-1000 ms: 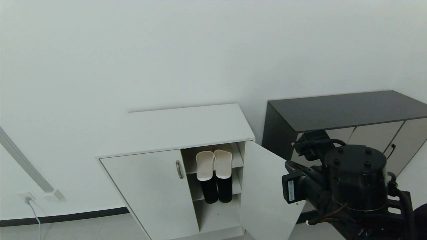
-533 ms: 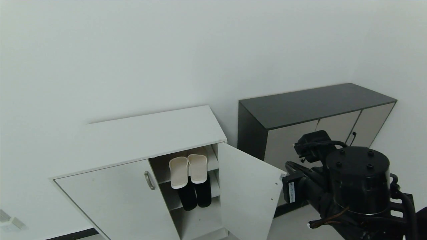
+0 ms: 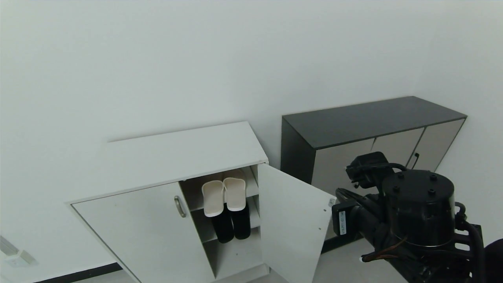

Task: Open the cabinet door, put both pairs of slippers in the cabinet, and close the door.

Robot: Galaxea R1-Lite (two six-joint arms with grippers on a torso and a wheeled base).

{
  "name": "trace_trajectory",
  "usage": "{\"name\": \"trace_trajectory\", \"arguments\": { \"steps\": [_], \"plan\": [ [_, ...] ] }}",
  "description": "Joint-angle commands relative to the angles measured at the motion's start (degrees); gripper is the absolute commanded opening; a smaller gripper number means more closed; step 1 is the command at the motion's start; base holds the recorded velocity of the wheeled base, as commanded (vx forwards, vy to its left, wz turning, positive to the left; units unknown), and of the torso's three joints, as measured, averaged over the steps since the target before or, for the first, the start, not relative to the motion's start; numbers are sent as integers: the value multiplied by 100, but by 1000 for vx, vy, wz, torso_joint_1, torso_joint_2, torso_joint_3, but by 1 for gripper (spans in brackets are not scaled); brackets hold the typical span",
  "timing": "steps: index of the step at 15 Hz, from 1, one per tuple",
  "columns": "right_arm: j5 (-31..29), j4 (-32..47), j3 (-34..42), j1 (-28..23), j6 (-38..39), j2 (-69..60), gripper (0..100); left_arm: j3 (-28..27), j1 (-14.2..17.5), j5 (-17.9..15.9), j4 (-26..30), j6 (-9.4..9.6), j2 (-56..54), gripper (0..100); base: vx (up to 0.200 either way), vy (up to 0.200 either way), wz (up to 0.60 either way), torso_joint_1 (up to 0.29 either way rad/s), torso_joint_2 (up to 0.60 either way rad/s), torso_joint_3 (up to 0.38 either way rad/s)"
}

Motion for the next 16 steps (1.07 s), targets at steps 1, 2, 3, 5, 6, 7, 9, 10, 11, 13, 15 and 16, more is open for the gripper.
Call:
{"name": "trace_trajectory", "arguments": {
  "steps": [1, 2, 3, 5, 6, 7, 9, 10, 11, 13, 15, 16],
  "plan": [
    [1, -13, 0, 3, 2, 36, 0, 0, -7, -2, 0, 3, -1, 0, -200, 0, 0, -12, 2, 2],
    [1, -13, 0, 3, 2, 44, 0, 0, -7, -2, 0, 3, -1, 0, -200, 0, 0, -7, -2, -2],
    [10, -48, -17, 3, 2, 80, 0, 0, -7, -2, 0, 3, -1, 0, -200, 0, 0, -2, -2, 2],
    [10, -180, -114, -129, -16, 150, 0, 0, -7, -2, 0, 3, -1, 0, 0, 0, 0, 0, 0, 0],
    [19, -145, -351, -322, -78, 176, 0, 0, -7, -2, 0, 3, -1, 0, 0, 0, 0, 0, 0, 0],
    [194, -66, -606, -683, -157, 238, 0, 0, -7, -2, 0, 3, -1, 0, 0, 0, 0, 0, 0, 0],
    [766, 444, -1213, -1482, -209, 352, 0, 0, -7, -2, 0, 3, -1, 0, 0, 0, 0, 0, 0, 0],
    [915, 725, -1441, -1720, -148, 440, 0, 0, -7, -2, 0, 3, -1, 0, 0, 0, 0, 0, 0, 0],
    [1179, 866, -1679, -1983, -25, 607, 0, 0, -7, -2, 0, 3, -1, 0, 0, 0, 0, 0, 0, 0],
    [1618, 875, -2039, -2326, 186, 1046, 0, 0, 2, -2, 0, 3, -1, 0, 0, 0, 0, 0, 0, 0],
    [2040, 857, -2373, -2607, 327, 1626, 0, 0, -7, -2, 0, 3, -1, 0, 0, 0, 0, 0, 0, 0],
    [2216, 839, -2505, -2704, 406, 1872, 0, 0, -7, -2, 0, 3, -1, 0, 0, 0, 0, 0, 0, 0]
  ]
}}
